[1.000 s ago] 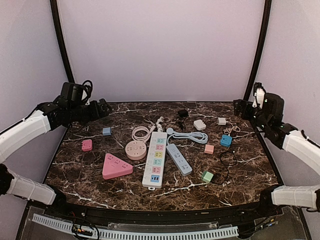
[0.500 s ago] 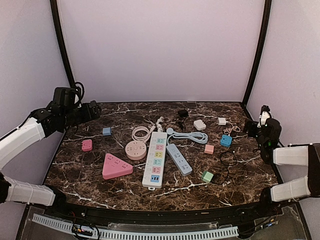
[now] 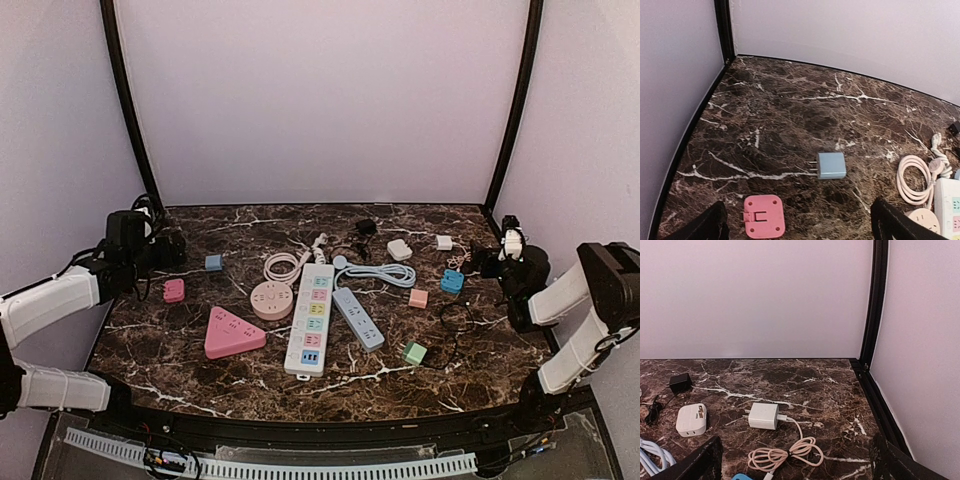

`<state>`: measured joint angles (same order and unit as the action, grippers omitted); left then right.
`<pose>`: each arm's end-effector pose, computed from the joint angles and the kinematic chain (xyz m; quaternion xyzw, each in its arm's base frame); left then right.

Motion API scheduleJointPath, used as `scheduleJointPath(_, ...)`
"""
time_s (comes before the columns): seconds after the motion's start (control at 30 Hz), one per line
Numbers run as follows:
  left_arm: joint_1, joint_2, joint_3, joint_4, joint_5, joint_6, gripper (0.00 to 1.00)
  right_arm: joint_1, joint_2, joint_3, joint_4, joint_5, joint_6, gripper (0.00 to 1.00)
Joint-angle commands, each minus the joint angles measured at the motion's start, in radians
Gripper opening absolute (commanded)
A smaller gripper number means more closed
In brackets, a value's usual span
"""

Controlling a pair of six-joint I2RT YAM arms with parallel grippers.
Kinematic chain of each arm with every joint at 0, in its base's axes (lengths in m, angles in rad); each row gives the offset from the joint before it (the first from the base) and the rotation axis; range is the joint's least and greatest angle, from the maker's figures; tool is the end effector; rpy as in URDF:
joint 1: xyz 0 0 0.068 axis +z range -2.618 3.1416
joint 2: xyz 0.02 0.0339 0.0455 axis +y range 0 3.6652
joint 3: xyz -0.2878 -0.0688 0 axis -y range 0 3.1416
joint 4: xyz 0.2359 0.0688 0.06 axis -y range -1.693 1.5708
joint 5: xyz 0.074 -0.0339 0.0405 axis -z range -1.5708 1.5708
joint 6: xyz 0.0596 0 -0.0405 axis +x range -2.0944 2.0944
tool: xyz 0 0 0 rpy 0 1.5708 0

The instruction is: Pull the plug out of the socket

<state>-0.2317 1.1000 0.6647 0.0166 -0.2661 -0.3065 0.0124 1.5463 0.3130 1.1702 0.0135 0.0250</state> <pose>0.2458 -0.0419 0.2715 -0.1033 0.8279 -0.0363 0.5500 0.2810 0.0027 0.1901 0.0092 0.7290 0.0079 0.6844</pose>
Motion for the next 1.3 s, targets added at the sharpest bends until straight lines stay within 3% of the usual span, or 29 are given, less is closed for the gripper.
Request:
scheduleJointPath(0.0,0.04,0.028,-0.06,0.202,-0.13,0.093,0.99,-0.003,-0.003,0.031,0.044,-0.062,-0.035,0.99)
scheduleJointPath(0.3,0.114,0.31,-0.169,0.751,-0.145,0.245,0.99,0.038,0.007,0.036,0.054,0.017,-0.069,0.99)
scheduleJointPath(0.53,0.133,0.438,-0.221,1.024,-0.072,0.318,0.99,0.025,0.005,0.055,0.01,-0.008,-0.06,0.99)
scheduleJointPath(0.6,0.136,0.426,-0.231,1.019,-0.05,0.311,0.99,0.018,0.003,0.062,-0.004,-0.022,-0.056,0.99)
scheduleJointPath(0.73,0.148,0.462,-0.302,1.155,0.009,0.321,0.99,0.0,0.003,0.075,-0.033,-0.072,-0.05,0.98)
scheduleJointPath(0.77,0.149,0.498,-0.325,1.275,0.01,0.33,0.99,-0.003,0.003,0.076,-0.036,-0.078,-0.047,0.99)
scheduleJointPath(0.87,0.15,0.477,-0.308,1.198,0.025,0.317,0.99,-0.002,0.003,0.078,-0.037,-0.083,-0.046,0.99)
scheduleJointPath(1.27,0.152,0.487,-0.301,1.209,0.028,0.32,0.99,-0.003,0.004,0.083,-0.047,-0.096,-0.043,0.99)
